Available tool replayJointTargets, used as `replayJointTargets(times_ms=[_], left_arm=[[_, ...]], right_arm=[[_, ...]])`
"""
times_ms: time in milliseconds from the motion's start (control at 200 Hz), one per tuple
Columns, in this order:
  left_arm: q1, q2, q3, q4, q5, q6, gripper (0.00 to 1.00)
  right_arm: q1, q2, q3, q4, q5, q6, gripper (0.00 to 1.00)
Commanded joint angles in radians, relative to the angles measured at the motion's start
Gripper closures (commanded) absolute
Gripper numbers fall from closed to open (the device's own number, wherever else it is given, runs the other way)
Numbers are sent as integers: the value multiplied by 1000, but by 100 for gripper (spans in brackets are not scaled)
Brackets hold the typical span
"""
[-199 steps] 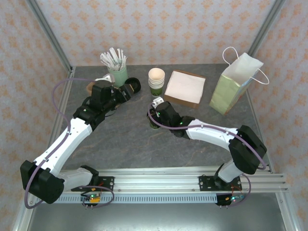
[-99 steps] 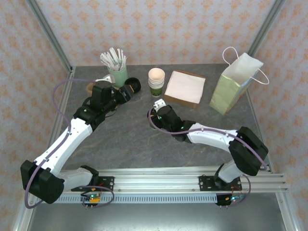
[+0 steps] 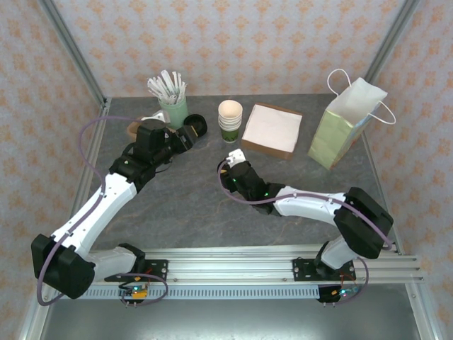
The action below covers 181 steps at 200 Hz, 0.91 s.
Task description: Pack the takeout coffee
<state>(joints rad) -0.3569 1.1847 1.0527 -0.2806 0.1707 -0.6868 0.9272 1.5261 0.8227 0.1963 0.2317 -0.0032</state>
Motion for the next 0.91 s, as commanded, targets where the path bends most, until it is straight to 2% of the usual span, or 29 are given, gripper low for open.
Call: replayJointTargets(times_ms=[0, 440, 681, 901], left_arm=[[10, 14, 9, 12, 4, -3, 38], [12, 31, 9, 7, 9, 7, 38], [13, 14, 4, -7, -14, 25, 38], [15, -11, 7, -31, -35, 47, 38]], right_arm=[[5, 86, -75, -263, 12, 46, 45], [38, 211, 25, -423, 96, 67, 46], [38, 143, 92, -493, 106, 77, 46], [38, 105, 200, -545, 100, 87, 40]])
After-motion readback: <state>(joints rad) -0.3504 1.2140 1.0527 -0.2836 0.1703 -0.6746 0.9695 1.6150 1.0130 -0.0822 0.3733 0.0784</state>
